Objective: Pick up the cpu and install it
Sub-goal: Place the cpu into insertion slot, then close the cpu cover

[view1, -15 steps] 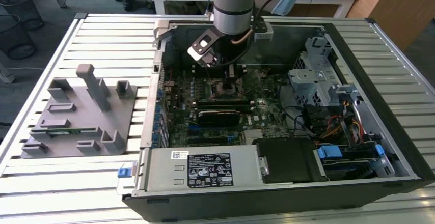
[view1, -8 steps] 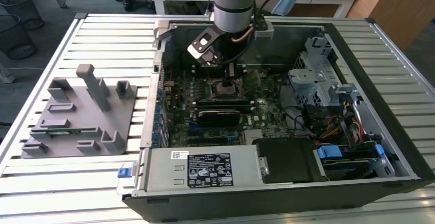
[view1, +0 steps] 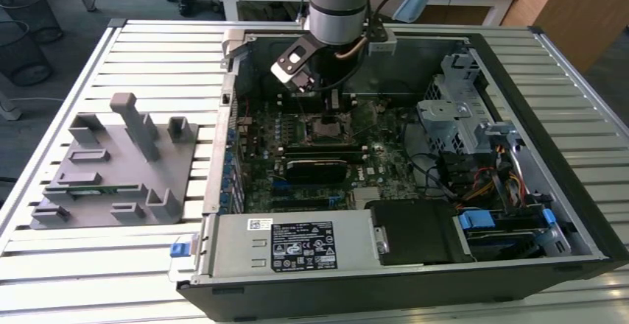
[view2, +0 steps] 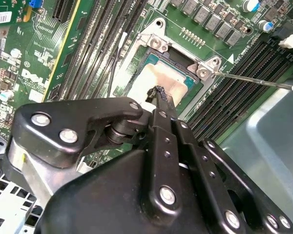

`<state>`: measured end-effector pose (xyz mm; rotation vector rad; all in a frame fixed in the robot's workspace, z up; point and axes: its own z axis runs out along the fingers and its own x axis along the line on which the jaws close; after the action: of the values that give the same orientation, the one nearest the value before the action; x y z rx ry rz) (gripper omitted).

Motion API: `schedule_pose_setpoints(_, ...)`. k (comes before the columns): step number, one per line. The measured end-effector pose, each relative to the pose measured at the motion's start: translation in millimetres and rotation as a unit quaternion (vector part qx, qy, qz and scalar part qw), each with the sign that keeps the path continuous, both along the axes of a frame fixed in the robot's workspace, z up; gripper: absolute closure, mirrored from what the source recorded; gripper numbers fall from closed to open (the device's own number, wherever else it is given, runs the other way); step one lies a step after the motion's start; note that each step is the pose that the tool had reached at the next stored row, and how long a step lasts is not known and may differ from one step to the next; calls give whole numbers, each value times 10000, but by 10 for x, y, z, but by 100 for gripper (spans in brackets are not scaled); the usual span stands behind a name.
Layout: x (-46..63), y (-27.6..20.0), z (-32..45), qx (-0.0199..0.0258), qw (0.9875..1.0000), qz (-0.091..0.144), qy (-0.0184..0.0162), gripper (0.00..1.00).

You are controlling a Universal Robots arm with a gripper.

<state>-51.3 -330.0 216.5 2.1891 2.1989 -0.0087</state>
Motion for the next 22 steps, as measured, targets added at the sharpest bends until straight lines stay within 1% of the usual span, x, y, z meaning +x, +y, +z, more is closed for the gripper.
schedule_pose_setpoints(13, 0, 0, 61, -1, 10000, 0, 1, 89)
schedule_pose_setpoints(17, 0, 0, 94, -1, 10000, 0, 0, 89)
schedule_pose_setpoints(19, 0, 0, 109, 19, 10000, 1, 0, 89)
schedule_pose_setpoints(22, -1, -1, 115, 18, 10000, 0, 1, 89)
